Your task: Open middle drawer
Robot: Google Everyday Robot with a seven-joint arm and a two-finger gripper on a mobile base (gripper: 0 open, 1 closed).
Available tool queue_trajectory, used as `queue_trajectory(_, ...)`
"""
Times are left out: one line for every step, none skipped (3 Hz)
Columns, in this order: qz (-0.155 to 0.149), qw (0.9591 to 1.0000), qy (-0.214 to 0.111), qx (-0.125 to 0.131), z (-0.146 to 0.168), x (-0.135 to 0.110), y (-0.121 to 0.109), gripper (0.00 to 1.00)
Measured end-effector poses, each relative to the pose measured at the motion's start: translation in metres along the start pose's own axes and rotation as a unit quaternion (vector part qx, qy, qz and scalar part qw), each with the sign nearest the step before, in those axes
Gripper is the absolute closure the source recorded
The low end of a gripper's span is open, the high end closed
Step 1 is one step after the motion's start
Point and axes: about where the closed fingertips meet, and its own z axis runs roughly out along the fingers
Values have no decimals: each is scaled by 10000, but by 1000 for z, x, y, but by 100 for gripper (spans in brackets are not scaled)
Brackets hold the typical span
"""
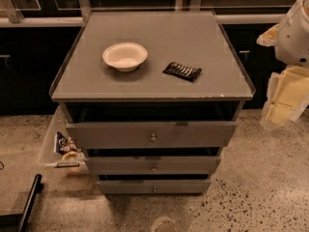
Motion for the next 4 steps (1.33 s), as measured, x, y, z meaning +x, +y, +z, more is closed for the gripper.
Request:
queue_trajectory(0,10000,0,0,0,0,0,0)
queue_trajectory(0,10000,-21,-45,8,2,4,0)
queue_trajectory(-38,9996,-104,-273,39,9,22,0)
queue_trajectory(-129,9982,-241,-528,89,25,49,0)
